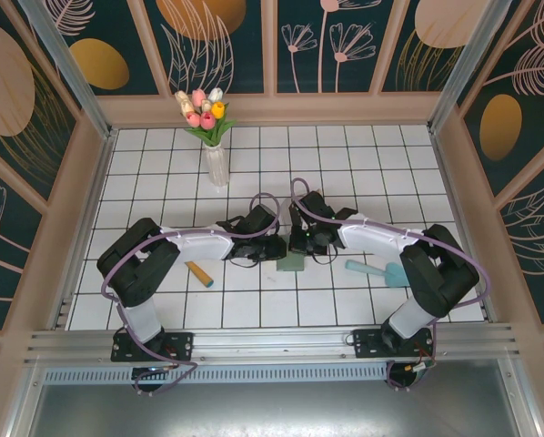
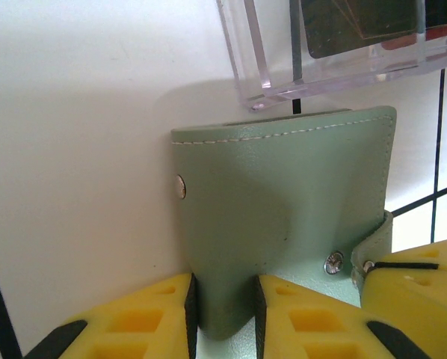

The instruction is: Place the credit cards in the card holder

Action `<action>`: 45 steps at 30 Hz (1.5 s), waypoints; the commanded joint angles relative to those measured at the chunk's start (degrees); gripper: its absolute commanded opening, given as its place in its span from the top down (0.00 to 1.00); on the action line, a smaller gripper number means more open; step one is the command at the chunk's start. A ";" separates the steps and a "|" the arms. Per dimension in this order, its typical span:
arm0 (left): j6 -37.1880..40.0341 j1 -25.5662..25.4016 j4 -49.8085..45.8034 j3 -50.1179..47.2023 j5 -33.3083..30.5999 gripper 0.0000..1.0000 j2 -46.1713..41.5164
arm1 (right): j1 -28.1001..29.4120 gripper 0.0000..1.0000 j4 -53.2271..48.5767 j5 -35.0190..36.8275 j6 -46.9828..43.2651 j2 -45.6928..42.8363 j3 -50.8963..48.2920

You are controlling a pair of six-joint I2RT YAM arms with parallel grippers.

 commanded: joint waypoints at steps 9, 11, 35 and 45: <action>0.29 -0.44 -1.63 -0.28 -0.52 0.73 1.58 | 0.28 1.00 0.80 -1.67 -0.70 3.36 0.06; 0.30 -0.40 -1.63 -0.28 -0.52 0.73 1.60 | -0.18 1.00 1.69 -2.00 -0.76 3.82 -0.55; 0.85 -0.38 -0.93 -1.68 -0.32 0.74 1.49 | -1.49 1.00 -2.96 10.14 1.24 18.50 -5.29; 1.22 -0.38 -1.13 -1.67 -0.83 0.75 1.52 | -2.21 1.00 -0.37 1.32 -0.29 5.66 1.47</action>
